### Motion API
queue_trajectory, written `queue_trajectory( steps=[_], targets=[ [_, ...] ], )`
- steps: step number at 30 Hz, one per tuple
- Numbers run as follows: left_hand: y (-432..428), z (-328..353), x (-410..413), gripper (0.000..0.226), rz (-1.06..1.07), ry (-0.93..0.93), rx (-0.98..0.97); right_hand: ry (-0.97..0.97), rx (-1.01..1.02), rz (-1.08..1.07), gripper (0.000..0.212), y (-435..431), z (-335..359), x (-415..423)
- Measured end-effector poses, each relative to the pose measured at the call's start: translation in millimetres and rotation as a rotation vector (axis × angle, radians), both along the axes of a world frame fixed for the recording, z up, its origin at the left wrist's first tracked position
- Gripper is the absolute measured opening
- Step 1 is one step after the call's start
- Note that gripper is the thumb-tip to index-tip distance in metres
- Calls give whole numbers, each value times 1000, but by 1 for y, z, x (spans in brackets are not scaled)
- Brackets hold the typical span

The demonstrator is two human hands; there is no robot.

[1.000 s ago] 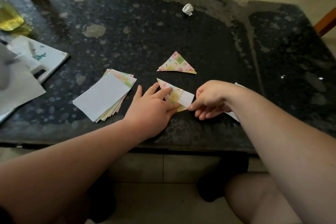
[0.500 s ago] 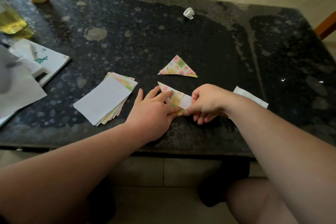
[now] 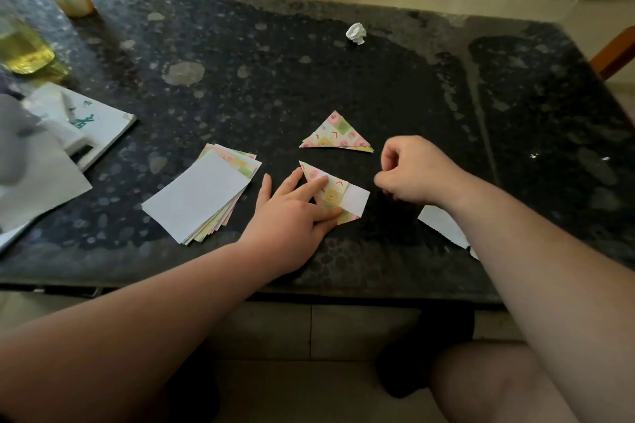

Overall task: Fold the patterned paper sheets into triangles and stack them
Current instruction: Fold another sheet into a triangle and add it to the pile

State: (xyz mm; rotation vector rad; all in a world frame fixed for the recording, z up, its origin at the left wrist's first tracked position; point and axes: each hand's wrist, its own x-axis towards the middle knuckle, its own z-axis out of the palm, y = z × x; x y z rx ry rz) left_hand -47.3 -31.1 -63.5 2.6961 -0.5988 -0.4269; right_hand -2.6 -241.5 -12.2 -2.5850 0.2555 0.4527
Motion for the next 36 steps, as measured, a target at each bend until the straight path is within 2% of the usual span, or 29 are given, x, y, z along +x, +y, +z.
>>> queue_trajectory(
  steps=[2,8,10,13,17,19,21,23,29,32,36],
  targets=[
    [0,-2,-1,35,19,-12,-35,-58,-24,44,14,8,5,-4],
    [0,-3,3,53,62,-11,-60,91,-63,111,55,27,-1,-6],
    [2,-3,4,55,82,-24,-68,128,-68,95,51,31,1,-7],
    [4,-4,4,57,122,-41,-96,157,-83,88,31,35,-1,-9],
    [4,0,4,42,103,-32,-90,133,-97,56,22,36,-5,-8],
    [2,1,2,39,69,-29,-84,68,-99,56,33,35,-5,-7],
    [0,1,-1,42,40,-39,-78,16,-79,70,57,35,-3,-7],
    [-1,1,-2,44,37,-57,-76,44,-48,62,66,38,-1,-7],
    [-1,1,-1,54,45,-88,-57,190,-2,22,31,48,-4,-4],
    [1,-1,-1,62,26,-106,-72,264,34,-22,34,51,-7,-4],
    [10,0,2,75,2,-86,-163,313,170,-106,27,51,-3,-7]
  ],
)
